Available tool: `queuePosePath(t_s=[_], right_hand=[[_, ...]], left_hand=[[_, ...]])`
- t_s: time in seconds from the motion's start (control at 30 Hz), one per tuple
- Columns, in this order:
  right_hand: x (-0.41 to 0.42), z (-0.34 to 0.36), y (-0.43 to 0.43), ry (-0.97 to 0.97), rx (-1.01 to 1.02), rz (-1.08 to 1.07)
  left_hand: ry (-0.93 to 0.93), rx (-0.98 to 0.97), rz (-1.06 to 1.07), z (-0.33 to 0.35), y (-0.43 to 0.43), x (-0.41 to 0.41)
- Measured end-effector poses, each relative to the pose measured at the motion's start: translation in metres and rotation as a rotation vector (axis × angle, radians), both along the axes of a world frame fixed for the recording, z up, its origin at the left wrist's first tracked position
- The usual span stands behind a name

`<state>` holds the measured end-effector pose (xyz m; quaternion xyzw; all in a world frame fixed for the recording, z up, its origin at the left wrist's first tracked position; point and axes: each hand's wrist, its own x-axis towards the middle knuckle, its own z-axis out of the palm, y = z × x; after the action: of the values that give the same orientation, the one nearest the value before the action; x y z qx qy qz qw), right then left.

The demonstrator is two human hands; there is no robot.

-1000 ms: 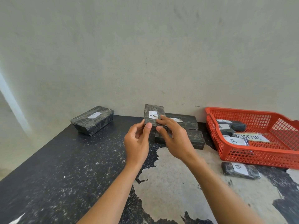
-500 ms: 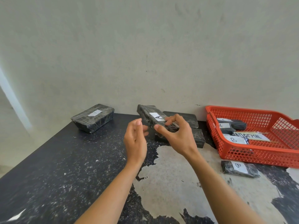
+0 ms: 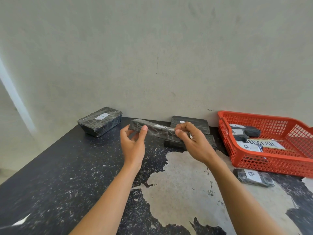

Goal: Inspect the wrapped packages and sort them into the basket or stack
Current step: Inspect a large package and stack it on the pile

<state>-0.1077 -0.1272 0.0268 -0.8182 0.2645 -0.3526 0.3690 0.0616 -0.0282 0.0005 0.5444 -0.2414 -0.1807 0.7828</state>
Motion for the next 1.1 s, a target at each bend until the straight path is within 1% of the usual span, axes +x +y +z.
queuePosePath(t_s=[0.1, 0.37, 0.43, 0.53, 0.6, 0.63, 0.73, 0.83, 0.93, 1.0, 1.03, 1.1], right_hand=[[0.004, -0.002, 0.003, 0.017, -0.093, -0.031], [0.000, 0.003, -0.001, -0.073, -0.191, -0.058], [-0.004, 0.004, -0.004, -0.077, -0.193, -0.040], [-0.011, 0.009, -0.007, -0.083, -0.166, 0.017], [-0.012, 0.011, -0.007, -0.052, -0.149, 0.013], [-0.011, 0.010, -0.008, -0.030, -0.168, -0.018], [-0.004, 0.007, -0.004, 0.048, -0.315, -0.127], [0.010, 0.005, 0.013, 0.181, -0.456, -0.104], [0.019, 0.000, 0.019, 0.188, -0.592, -0.145], [0.017, -0.001, 0.016, 0.181, -0.609, -0.187], [0.015, 0.000, 0.014, 0.179, -0.594, -0.199], [0.012, 0.001, 0.010, 0.169, -0.550, -0.202]], left_hand=[[-0.029, -0.003, 0.008, 0.002, 0.000, -0.005], [-0.033, -0.032, -0.031, 0.002, 0.001, -0.003], [-0.043, -0.049, -0.093, 0.005, 0.003, 0.004], [-0.030, -0.103, -0.260, 0.008, 0.005, 0.017], [0.006, -0.125, -0.333, 0.009, 0.006, 0.019], [0.013, -0.117, -0.319, 0.008, 0.005, 0.019], [-0.031, -0.078, -0.178, 0.003, 0.001, 0.011], [-0.122, -0.029, -0.106, 0.002, -0.001, -0.002], [-0.163, -0.075, -0.155, 0.002, -0.001, -0.010], [-0.157, -0.101, -0.194, 0.005, 0.002, -0.010], [-0.126, -0.124, -0.232, 0.006, 0.003, -0.009], [-0.008, -0.200, -0.327, 0.006, 0.002, -0.007]])
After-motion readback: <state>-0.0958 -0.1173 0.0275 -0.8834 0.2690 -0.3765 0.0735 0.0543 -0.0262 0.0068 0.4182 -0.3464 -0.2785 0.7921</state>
